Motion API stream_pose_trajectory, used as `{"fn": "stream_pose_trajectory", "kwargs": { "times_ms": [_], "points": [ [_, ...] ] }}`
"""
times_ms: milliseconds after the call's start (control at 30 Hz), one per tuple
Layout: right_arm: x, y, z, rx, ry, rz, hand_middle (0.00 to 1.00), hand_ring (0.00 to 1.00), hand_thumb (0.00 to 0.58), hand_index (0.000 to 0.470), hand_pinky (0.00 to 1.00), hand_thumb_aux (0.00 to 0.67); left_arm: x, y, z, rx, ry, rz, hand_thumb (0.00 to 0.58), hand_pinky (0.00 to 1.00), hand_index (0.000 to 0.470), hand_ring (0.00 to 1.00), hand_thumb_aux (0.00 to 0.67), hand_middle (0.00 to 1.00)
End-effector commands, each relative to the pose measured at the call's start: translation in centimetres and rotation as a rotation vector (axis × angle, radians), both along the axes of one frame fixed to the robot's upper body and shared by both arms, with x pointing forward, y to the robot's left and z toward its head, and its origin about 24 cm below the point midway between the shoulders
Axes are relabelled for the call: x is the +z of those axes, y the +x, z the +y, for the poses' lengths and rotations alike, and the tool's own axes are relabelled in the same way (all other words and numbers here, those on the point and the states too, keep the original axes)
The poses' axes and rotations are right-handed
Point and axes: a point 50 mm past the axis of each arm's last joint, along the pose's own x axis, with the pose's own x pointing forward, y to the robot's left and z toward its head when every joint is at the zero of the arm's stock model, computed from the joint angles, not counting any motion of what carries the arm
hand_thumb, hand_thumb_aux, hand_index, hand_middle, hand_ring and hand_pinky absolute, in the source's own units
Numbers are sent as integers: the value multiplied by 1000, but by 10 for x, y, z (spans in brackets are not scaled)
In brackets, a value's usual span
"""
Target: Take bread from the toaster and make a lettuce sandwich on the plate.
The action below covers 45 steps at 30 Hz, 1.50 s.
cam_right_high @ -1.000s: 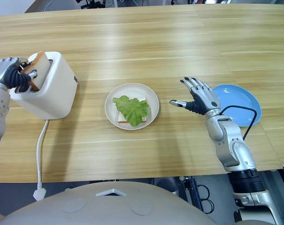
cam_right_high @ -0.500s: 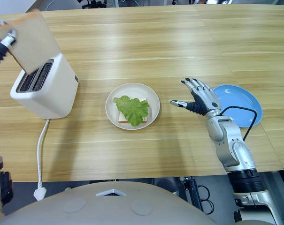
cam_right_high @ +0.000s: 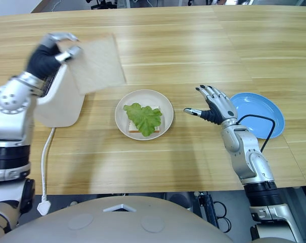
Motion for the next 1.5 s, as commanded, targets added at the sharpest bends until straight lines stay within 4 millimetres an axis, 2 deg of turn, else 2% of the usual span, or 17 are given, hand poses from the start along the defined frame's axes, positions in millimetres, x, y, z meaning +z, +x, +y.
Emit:
{"fn": "stream_pose_trajectory", "kwargs": {
  "times_ms": [33, 200, 267, 433, 667, 900, 1200, 1367, 1500],
  "points": [
    [-5, 1, -1, -6, 11, 17, 0, 0, 0, 0, 0, 0, -26, 9, -22, -114, 42, 97, 580, 1000, 460, 1000, 670, 1000],
    [-6, 2, -3, -14, 16, 15, 0, 0, 0, 0, 0, 0, -61, 26, -51, -213, 51, 222, 580, 1000, 460, 1000, 670, 1000],
    [-7, 2, -3, -14, 16, 16, 0, 0, 0, 0, 0, 0, -73, 33, -56, -226, 53, 271, 580, 1000, 460, 1000, 670, 1000],
    [-8, 2, -2, -12, 16, 20, 0, 0, 0, 0, 0, 0, -97, 48, -54, -200, 21, 385, 580, 1000, 460, 1000, 670, 1000],
    [-9, 1, -3, -17, 14, 25, 0, 0, 0, 0, 0, 0, -124, 46, -57, -192, -4, 492, 580, 1000, 460, 1000, 670, 1000],
    [-9, 1, -3, -16, 10, 26, 0, 0, 0, 0, 0, 0, -137, 42, -63, -198, -17, 540, 580, 1000, 460, 1000, 670, 1000],
    [-10, 0, 0, -3, 7, 30, 0, 0, 0, 0, 0, 0, -143, 41, -71, -186, -16, 556, 580, 1000, 460, 1000, 670, 1000],
    [-12, 1, 3, 8, 5, 34, 0, 0, 0, 0, 0, 0, -150, 40, -75, -188, 60, 558, 580, 1000, 460, 1000, 670, 1000],
    [-11, 0, 6, 20, 6, 30, 0, 0, 0, 0, 0, 0, -157, 40, -70, -150, 164, 542, 580, 1000, 460, 1000, 670, 1000]
  ]
}}
